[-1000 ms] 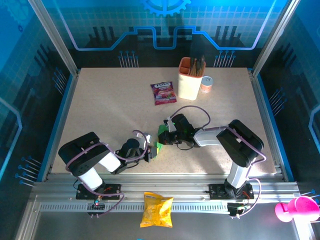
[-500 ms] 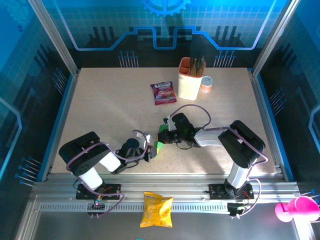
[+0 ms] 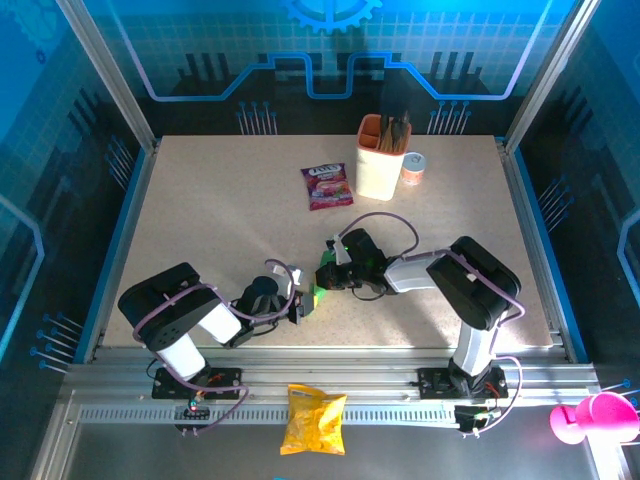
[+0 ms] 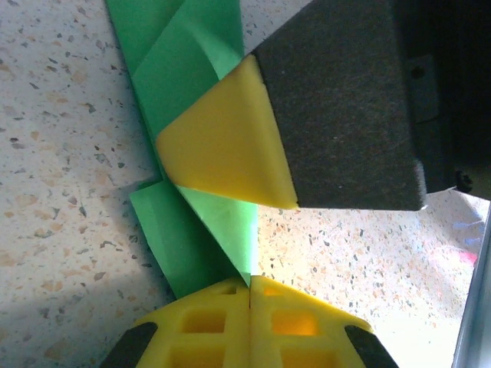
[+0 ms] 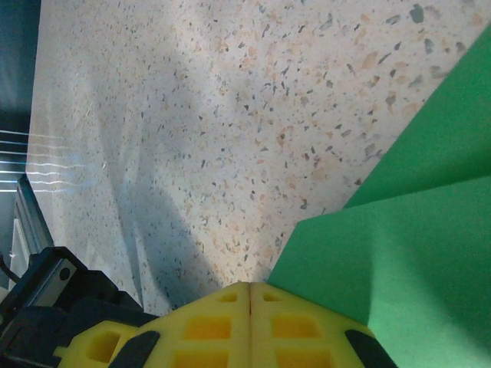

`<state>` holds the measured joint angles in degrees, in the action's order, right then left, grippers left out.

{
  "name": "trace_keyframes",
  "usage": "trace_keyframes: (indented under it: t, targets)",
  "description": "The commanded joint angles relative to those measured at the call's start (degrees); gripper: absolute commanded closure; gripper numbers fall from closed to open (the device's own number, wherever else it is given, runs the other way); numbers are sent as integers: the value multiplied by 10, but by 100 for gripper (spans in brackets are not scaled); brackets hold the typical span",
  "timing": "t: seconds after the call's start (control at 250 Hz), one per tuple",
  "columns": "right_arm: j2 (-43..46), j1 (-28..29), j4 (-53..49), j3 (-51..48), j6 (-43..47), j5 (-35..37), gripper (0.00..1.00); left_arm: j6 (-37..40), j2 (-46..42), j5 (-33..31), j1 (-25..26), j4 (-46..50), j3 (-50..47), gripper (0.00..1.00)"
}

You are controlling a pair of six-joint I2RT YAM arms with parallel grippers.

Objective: Fold a paper plane with a square sheet of paper (pick it up from the middle)
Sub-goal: Fold the wing for the fifth time at the center of the table.

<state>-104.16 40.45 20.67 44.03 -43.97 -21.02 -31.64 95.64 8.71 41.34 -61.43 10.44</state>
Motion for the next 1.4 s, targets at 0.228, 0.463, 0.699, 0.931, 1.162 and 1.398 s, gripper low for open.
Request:
trace_keyframes:
  t: [0.228,0.463,0.699,0.931,1.162,1.398]
  targets:
    - [-43,-12,-20,-18,-14,32,100,-15,-33,25,-11,147,9,100]
    - [-52,-12,-21,-33,-23,38,100,14,-209,17,-11,333,50,88]
    - [-63,-11,-11,-45,-32,40,100,45,-234,57,-11,410,97,100]
    - [-73,-11,-2,-51,-39,38,100,44,-194,84,-10,391,113,100]
    - [-75,-10,-6,-49,-39,39,100,51,-141,102,0,367,131,100]
    - [-72,-10,-12,-52,-41,42,100,52,-109,67,1,346,145,100]
